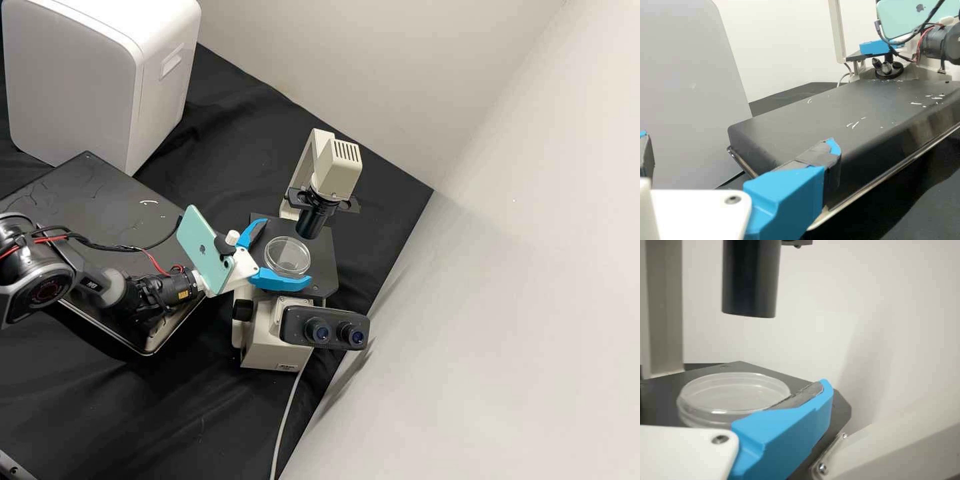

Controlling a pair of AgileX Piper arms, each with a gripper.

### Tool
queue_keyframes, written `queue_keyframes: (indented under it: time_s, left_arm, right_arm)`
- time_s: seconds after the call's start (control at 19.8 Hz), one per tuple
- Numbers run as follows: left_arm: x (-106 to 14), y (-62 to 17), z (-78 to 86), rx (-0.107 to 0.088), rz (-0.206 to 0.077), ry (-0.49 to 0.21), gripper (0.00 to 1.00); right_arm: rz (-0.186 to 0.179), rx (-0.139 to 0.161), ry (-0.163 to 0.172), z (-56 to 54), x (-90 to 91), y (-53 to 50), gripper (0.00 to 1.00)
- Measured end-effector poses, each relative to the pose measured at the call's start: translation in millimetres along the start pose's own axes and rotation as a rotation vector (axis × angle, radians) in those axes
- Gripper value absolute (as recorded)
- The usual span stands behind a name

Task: Place the petri dish on the microscope

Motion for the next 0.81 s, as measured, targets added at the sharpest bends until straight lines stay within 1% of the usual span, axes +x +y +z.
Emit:
queue_keyframes:
  time_s: [0.05, 0.25, 0.45, 0.55, 0.66, 0.76, 0.81]
  left_arm:
    - [0.0, 0.0, 0.0, 0.000, 0.000, 0.000, 1.00]
    - [0.0, 0.0, 0.0, 0.000, 0.000, 0.000, 1.00]
    - [0.0, 0.0, 0.0, 0.000, 0.000, 0.000, 1.00]
    - [0.0, 0.0, 0.0, 0.000, 0.000, 0.000, 1.00]
    - [0.0, 0.0, 0.0, 0.000, 0.000, 0.000, 1.00]
    - [0.0, 0.0, 0.0, 0.000, 0.000, 0.000, 1.00]
    - [0.0, 0.0, 0.0, 0.000, 0.000, 0.000, 1.00]
  right_arm:
    - [-0.011, 0.008, 0.010, -1.1, -3.6, 0.1, 1.00]
    - [-0.059, 0.026, 0.034, -2.0, -25.6, 2.4, 1.00]
    - [-0.068, 0.047, 0.082, -5.2, -48.1, 7.3, 1.00]
    - [-0.076, 0.062, 0.107, -5.9, -60.2, 8.6, 1.00]
    - [-0.083, 0.066, 0.123, -5.8, -70.9, 9.7, 1.00]
    - [-0.097, 0.082, 0.132, -6.2, -81.5, 11.2, 1.00]
    - [-0.098, 0.098, 0.133, -6.4, -86.9, 13.0, 1.00]
